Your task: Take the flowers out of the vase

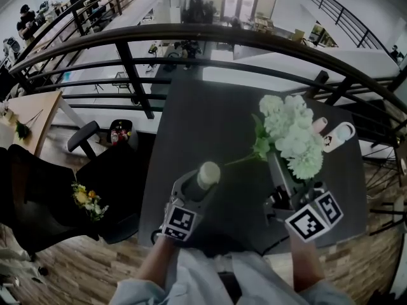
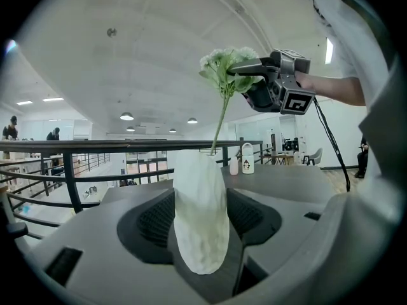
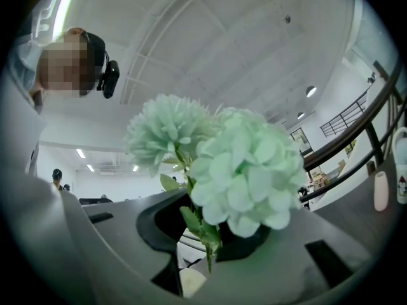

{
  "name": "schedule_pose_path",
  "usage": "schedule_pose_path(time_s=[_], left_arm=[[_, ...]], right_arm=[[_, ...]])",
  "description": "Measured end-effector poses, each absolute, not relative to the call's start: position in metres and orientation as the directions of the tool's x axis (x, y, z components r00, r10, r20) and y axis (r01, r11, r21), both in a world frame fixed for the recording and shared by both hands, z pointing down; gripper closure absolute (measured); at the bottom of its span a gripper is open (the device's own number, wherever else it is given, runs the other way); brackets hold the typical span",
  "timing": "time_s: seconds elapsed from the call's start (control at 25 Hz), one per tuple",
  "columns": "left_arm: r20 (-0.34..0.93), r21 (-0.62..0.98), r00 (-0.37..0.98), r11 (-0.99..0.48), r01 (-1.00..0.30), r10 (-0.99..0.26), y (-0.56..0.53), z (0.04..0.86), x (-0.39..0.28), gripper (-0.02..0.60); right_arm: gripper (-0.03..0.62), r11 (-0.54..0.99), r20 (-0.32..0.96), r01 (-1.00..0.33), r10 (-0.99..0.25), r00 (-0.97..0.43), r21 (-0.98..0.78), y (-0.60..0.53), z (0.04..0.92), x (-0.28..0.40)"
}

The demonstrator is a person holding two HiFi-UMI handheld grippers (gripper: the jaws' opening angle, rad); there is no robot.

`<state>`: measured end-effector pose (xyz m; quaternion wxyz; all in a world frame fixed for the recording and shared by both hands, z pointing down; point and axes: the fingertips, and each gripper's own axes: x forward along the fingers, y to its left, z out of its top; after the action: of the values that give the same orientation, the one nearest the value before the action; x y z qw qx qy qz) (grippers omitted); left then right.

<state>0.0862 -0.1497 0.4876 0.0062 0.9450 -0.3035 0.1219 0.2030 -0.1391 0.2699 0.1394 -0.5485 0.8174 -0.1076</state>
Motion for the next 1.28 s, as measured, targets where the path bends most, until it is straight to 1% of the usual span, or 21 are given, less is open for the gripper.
schedule_pose_path(time_s=[0.12, 0.28, 0.76, 1.12, 1.28], left_arm=[[0.233, -0.062, 0.788, -0.817, -0.573, -0.570, -0.150, 0.488, 0.086, 0.327], [0.223, -0.065, 0.791, -0.818, -0.571, -0.570, -0.150, 0.487, 0.086, 0.327], [0.217, -0.059, 0.791, -0.817, -0.574, -0.572, -0.149, 0.487, 0.085, 0.327], [0.221, -0.052, 0.790, -0.816, -0.576, -0.572, -0.150, 0.488, 0.083, 0.327], [0.225, -0.059, 0.790, -0.818, -0.573, -0.570, -0.149, 0.488, 0.084, 0.327]], right_arm=[[0.493, 0.337, -0.026, -0.884, -0.937, -0.348, -0.323, -0.143, 0.287, 0.209], [0.494, 0.320, 0.053, -0.893, -0.934, -0.354, -0.318, -0.146, 0.312, 0.211], [0.494, 0.280, 0.287, -0.897, -0.878, -0.383, -0.342, -0.150, 0.402, 0.201], [0.499, 0.250, 0.413, -0.898, -0.820, -0.395, -0.362, -0.152, 0.466, 0.196], [0.500, 0.230, 0.437, -0.895, -0.809, -0.394, -0.381, -0.153, 0.484, 0.196]])
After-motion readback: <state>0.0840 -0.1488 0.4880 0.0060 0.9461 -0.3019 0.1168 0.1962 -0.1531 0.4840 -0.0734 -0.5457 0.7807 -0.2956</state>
